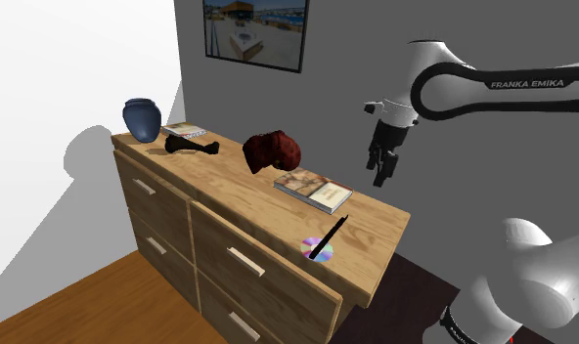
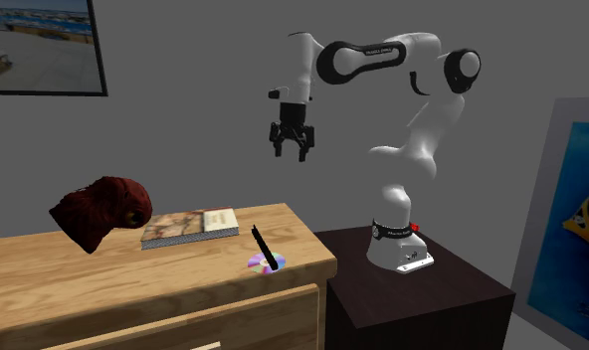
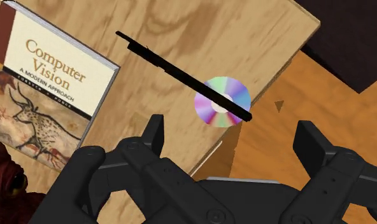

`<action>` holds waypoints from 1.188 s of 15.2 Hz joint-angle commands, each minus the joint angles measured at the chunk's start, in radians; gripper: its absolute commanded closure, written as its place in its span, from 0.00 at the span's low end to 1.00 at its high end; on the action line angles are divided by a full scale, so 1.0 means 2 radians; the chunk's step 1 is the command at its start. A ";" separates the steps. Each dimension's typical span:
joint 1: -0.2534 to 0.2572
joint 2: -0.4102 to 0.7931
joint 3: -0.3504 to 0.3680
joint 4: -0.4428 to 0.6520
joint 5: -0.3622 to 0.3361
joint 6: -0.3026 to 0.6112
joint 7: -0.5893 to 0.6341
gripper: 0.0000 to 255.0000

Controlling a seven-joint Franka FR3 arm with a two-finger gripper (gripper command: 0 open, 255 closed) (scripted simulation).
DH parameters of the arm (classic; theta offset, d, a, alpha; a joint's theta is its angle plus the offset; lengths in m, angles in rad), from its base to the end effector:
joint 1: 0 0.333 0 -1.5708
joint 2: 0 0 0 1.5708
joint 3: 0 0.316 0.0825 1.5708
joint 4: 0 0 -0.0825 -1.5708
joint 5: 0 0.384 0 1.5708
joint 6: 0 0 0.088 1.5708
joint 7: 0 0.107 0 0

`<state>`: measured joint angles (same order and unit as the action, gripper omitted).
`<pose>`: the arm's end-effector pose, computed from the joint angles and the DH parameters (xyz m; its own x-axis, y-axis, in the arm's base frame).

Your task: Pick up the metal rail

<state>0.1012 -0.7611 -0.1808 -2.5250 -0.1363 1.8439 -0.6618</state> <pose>0.3313 -0.0445 0.5215 0.7887 0.6125 0.0522 0.6103 -0.7904 0.0523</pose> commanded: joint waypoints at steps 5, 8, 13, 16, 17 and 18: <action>0.030 0.065 -0.058 -0.047 -0.048 0.111 -0.150 0.00; 0.046 0.109 -0.087 -0.060 -0.068 0.169 -0.222 0.00; 0.077 0.203 -0.136 -0.067 -0.089 0.272 -0.345 0.00; 0.099 0.269 -0.162 -0.062 -0.086 0.336 -0.425 0.00; 0.107 0.293 -0.170 -0.059 -0.080 0.357 -0.453 0.00; 0.115 0.317 -0.177 -0.056 -0.071 0.378 -0.484 0.00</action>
<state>0.3151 -0.1730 -0.5204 -2.6392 -0.2900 2.5534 -1.5638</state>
